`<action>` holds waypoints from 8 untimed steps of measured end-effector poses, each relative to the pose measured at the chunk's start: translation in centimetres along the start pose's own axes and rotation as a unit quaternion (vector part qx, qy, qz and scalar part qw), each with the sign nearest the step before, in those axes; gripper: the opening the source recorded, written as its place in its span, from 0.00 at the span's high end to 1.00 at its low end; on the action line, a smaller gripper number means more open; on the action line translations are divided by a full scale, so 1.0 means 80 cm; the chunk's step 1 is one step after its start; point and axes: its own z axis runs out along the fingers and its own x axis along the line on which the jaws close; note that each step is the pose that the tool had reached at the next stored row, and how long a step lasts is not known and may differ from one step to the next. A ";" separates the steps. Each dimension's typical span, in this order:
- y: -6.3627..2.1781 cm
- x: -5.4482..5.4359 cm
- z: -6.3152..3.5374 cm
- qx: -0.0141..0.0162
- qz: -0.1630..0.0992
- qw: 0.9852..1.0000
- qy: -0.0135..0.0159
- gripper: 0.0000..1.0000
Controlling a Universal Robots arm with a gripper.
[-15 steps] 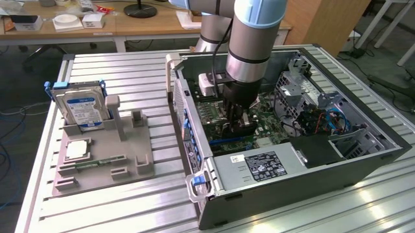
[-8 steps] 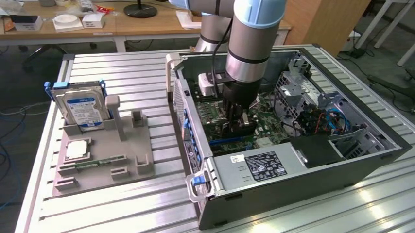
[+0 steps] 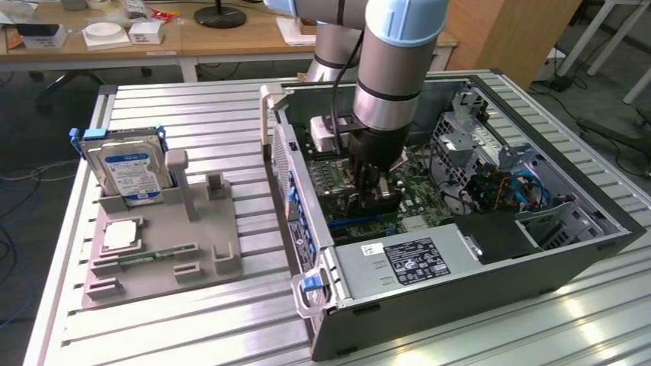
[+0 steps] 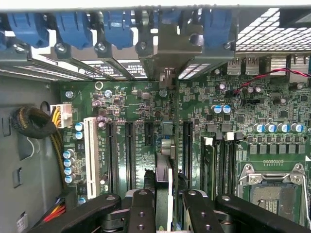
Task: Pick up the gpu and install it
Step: 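Insert the gpu into the slot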
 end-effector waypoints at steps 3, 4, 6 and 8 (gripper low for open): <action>0.000 0.000 0.003 0.000 0.000 1.000 0.000 0.73; 0.000 0.000 0.003 0.000 0.000 1.000 0.000 0.73; 0.000 0.000 0.004 0.000 0.000 1.000 0.000 0.73; 0.000 0.000 0.004 0.000 0.000 1.000 0.000 0.73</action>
